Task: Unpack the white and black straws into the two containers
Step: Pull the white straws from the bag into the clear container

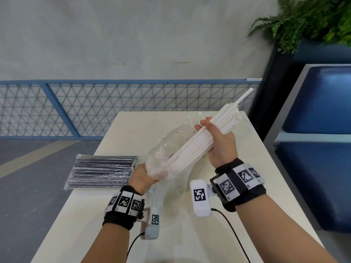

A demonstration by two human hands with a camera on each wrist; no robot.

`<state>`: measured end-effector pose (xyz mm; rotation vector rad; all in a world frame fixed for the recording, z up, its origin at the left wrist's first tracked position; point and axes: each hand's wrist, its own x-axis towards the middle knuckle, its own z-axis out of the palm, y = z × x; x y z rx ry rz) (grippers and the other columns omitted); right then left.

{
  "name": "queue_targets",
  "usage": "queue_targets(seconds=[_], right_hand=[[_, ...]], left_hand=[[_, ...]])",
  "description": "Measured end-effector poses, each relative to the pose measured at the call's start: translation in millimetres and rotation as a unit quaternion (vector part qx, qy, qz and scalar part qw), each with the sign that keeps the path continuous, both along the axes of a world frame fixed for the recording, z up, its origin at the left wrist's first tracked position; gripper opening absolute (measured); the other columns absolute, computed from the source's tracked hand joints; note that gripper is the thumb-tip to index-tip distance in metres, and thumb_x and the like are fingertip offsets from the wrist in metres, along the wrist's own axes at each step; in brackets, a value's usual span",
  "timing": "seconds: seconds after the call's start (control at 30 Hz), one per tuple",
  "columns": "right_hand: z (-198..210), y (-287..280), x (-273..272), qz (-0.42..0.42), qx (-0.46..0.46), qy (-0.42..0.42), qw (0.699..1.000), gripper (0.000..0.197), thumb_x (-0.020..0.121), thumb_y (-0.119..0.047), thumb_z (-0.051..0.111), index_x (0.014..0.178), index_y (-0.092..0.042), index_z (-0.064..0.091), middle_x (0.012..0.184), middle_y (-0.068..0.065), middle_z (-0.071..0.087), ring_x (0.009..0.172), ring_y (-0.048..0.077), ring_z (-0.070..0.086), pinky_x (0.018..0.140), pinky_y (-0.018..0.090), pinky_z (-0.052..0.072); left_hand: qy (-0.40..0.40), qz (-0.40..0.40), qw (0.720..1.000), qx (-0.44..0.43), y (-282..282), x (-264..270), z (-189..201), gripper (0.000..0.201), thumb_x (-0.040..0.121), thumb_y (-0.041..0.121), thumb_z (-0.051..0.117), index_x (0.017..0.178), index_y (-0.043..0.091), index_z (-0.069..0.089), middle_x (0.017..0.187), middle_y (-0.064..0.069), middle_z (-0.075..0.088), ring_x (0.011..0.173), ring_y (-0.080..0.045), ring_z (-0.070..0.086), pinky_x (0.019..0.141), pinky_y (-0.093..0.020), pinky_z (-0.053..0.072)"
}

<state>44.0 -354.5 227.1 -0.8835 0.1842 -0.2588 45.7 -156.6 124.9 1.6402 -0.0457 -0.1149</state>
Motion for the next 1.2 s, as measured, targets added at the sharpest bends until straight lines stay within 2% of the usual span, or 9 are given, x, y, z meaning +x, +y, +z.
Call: queue_targets(seconds=[0.1,0.23,0.43,0.57,0.73,0.83,0.97,1.1,1.2], right_hand=[[5,-17,4,-0.031,0.044,-0.014,0.998,0.009,0.087,0.000,0.057,0.085,-0.009,0.060,0.083,0.005,0.064,0.077,0.020,0.066,0.065,0.026,0.057],[11,-37,10,-0.063,0.053,-0.027,0.996,0.011,0.088,0.000,0.054,0.084,-0.010,0.056,0.077,0.003,0.062,0.075,0.018,0.066,0.077,0.029,0.054],[23,-54,12,-0.092,0.031,-0.103,0.990,0.010,0.088,0.001,0.054,0.087,-0.009,0.055,0.074,0.002,0.061,0.074,0.018,0.063,0.078,0.031,0.053],[33,-52,7,-0.109,-0.084,-0.135,0.981,0.008,0.084,-0.004,0.059,0.086,-0.012,0.058,0.072,0.001,0.065,0.081,0.025,0.060,0.084,0.042,0.050],[40,-36,0,-0.118,-0.233,-0.126,0.957,0.017,0.083,-0.009,0.062,0.076,-0.024,0.066,0.074,0.002,0.065,0.083,0.030,0.060,0.087,0.052,0.049],[46,-35,-2,-0.129,-0.284,-0.149,0.938,0.011,0.085,-0.015,0.062,0.083,-0.026,0.061,0.078,0.004,0.066,0.083,0.030,0.063,0.085,0.044,0.050],[41,-31,4,-0.117,-0.348,-0.157,0.917,0.011,0.085,-0.017,0.062,0.085,-0.028,0.061,0.081,0.001,0.067,0.084,0.016,0.064,0.083,0.027,0.051],[2,-21,17,-0.080,-0.388,-0.074,0.915,0.012,0.083,-0.020,0.067,0.093,-0.013,0.067,0.092,0.005,0.069,0.079,0.005,0.064,0.071,0.013,0.050],[-23,-16,21,-0.051,-0.398,-0.035,0.915,0.016,0.082,-0.020,0.069,0.096,-0.013,0.067,0.090,-0.002,0.068,0.075,-0.007,0.062,0.068,0.007,0.048]], left_hand=[[-0.001,0.037,0.999,-0.010,3,1,-6,0.033,0.065,-0.008,0.078,0.077,0.019,0.063,0.056,0.020,0.068,0.058,0.009,0.063,0.053,-0.007,0.048],[-0.011,0.053,0.999,-0.009,5,2,-8,0.025,0.070,-0.012,0.071,0.077,0.012,0.065,0.056,0.016,0.069,0.057,0.008,0.063,0.054,-0.007,0.048],[-0.019,0.122,0.992,0.011,8,4,-6,0.009,0.070,-0.004,0.074,0.075,0.000,0.069,0.056,0.010,0.067,0.059,0.004,0.061,0.053,0.000,0.042],[-0.024,0.159,0.987,0.015,18,9,-13,0.018,0.069,0.005,0.078,0.082,-0.005,0.070,0.083,-0.011,0.070,0.084,-0.018,0.065,0.063,-0.007,0.045],[-0.018,0.132,0.991,0.014,15,6,-14,0.012,0.070,0.004,0.077,0.079,-0.002,0.071,0.078,-0.008,0.070,0.071,-0.004,0.065,0.061,-0.002,0.044],[-0.019,0.124,0.992,-0.010,14,5,-14,0.006,0.070,0.001,0.076,0.072,0.001,0.071,0.069,-0.001,0.072,0.069,-0.006,0.066,0.063,-0.006,0.047],[-0.025,0.128,0.991,-0.023,16,6,-16,0.015,0.069,0.003,0.078,0.062,0.015,0.072,0.063,0.003,0.072,0.067,-0.007,0.067,0.065,-0.010,0.049],[-0.026,0.120,0.992,-0.037,9,8,-14,0.011,0.066,0.003,0.080,0.069,0.007,0.070,0.061,0.004,0.072,0.062,-0.004,0.067,0.062,-0.010,0.050],[-0.026,0.107,0.993,-0.047,7,8,-14,0.011,0.066,0.000,0.079,0.070,0.006,0.070,0.061,0.000,0.072,0.063,-0.013,0.068,0.067,-0.019,0.053]])
